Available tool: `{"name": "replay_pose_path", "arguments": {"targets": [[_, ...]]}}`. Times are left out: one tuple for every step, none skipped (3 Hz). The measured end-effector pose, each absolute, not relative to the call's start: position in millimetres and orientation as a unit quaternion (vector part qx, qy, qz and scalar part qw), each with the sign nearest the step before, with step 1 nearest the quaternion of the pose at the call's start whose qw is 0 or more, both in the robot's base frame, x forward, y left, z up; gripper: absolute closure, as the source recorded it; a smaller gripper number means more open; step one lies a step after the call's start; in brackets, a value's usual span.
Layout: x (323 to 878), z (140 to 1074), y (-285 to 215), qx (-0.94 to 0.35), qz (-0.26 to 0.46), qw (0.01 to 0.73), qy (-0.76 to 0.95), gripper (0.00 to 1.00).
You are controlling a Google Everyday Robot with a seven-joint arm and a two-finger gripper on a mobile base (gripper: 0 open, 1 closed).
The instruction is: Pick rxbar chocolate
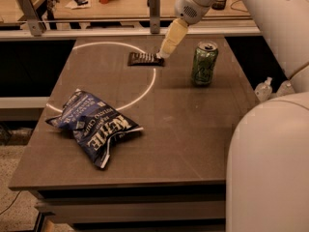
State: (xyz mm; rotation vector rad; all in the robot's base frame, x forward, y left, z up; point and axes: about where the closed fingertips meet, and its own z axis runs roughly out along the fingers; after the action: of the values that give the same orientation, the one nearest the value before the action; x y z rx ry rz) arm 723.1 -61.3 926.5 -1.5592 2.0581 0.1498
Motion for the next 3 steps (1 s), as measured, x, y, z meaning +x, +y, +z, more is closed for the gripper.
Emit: {"name": "replay_pose_path", "arguments": {"targets": [[727, 923, -46, -0.59, 0.059, 0.265, 0.761, 0.0], [733, 911, -30, -0.6, 0.063, 0.25, 0.758, 0.0], [745, 892, -21, -0.598, 0.062, 0.229, 0.766, 0.0]]}}
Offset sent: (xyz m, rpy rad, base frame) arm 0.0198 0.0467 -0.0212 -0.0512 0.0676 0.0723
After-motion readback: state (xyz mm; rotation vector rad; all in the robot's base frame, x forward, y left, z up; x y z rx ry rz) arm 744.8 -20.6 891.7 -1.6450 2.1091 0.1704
